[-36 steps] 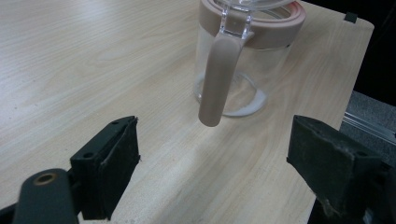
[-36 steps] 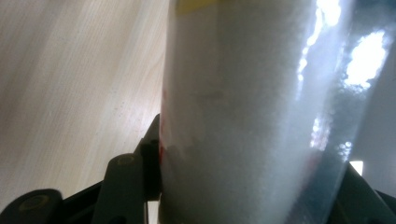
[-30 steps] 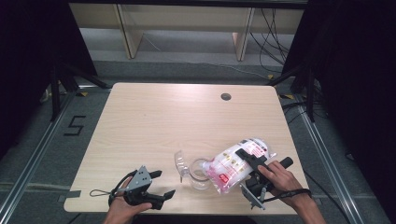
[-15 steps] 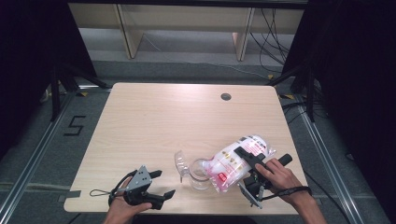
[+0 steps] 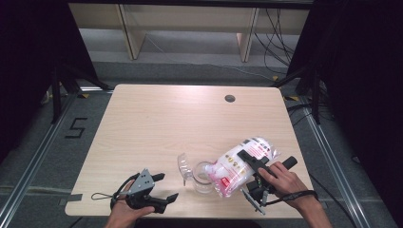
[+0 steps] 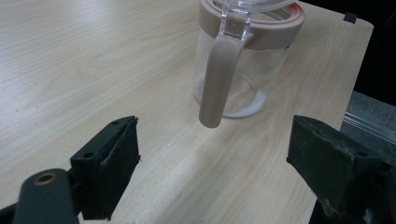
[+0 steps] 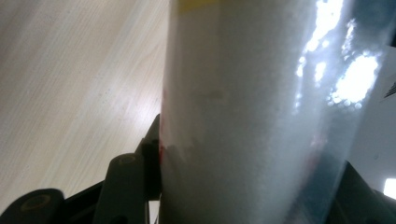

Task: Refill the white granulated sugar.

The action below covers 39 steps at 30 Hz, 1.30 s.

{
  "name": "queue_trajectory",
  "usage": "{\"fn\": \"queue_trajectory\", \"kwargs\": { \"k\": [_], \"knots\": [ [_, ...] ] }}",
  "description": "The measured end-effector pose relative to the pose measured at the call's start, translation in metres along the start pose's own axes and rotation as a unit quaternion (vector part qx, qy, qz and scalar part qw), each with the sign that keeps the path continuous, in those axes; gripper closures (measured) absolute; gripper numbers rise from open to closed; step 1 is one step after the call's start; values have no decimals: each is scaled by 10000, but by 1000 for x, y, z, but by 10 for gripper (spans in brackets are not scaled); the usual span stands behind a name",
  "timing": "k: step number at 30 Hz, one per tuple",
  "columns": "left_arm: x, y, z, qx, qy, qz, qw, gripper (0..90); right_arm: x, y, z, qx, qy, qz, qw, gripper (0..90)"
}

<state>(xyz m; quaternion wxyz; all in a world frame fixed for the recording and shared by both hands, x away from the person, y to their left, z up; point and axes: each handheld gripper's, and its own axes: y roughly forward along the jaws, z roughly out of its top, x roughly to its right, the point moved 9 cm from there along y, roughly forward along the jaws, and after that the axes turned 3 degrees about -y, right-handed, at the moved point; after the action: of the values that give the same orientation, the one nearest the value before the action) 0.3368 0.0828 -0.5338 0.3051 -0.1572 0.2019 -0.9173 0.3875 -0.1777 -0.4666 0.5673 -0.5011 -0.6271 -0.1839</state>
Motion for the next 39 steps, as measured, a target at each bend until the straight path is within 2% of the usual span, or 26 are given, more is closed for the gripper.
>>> {"fn": "queue_trajectory", "kwargs": {
  "k": [3,6,7,8,10,13,17,21,23,26,28,31,36,39],
  "knots": [
    [1,1,0,10,-14,-40,10000,161,-1,-2,-1,-55,69,8,10000,510],
    [2,2,0,34,-10,-35,10000,161,1,0,1,-24,-53,-3,10000,510],
    [-2,0,-2,-122,152,40,9998,161,2,0,1,-6,-79,-6,10000,510],
    [1,0,-1,-19,42,6,10000,161,2,0,2,0,-97,-14,10000,511],
    [-1,-1,0,15,137,-34,9999,161,1,-1,1,-62,-59,5,10000,511],
    [0,-1,-1,-2,28,-16,10000,161,2,0,1,-65,-53,-4,10000,511],
    [2,0,-2,-25,-5,9,10000,161,2,2,2,-25,-77,21,10000,512],
    [1,-2,-3,-37,40,39,10000,162,5,3,3,-27,-221,-12,9998,512],
    [2,-2,-2,15,5,43,10000,162,5,3,3,-32,-232,-5,9997,513],
    [1,-3,-3,-59,99,73,9999,162,6,3,3,-39,-254,-21,9997,513],
    [2,-3,-4,-61,87,55,9999,162,4,2,1,-65,-165,-3,9998,514],
    [1,-3,-4,-69,95,73,9999,162,6,3,1,-19,-252,-54,9997,514],
    [2,-3,-4,-57,119,37,9999,162,4,2,0,-88,-183,-39,9998,515],
    [2,-3,-3,-54,100,37,9999,162,6,2,1,-62,-256,-54,9996,515]
  ]
}}
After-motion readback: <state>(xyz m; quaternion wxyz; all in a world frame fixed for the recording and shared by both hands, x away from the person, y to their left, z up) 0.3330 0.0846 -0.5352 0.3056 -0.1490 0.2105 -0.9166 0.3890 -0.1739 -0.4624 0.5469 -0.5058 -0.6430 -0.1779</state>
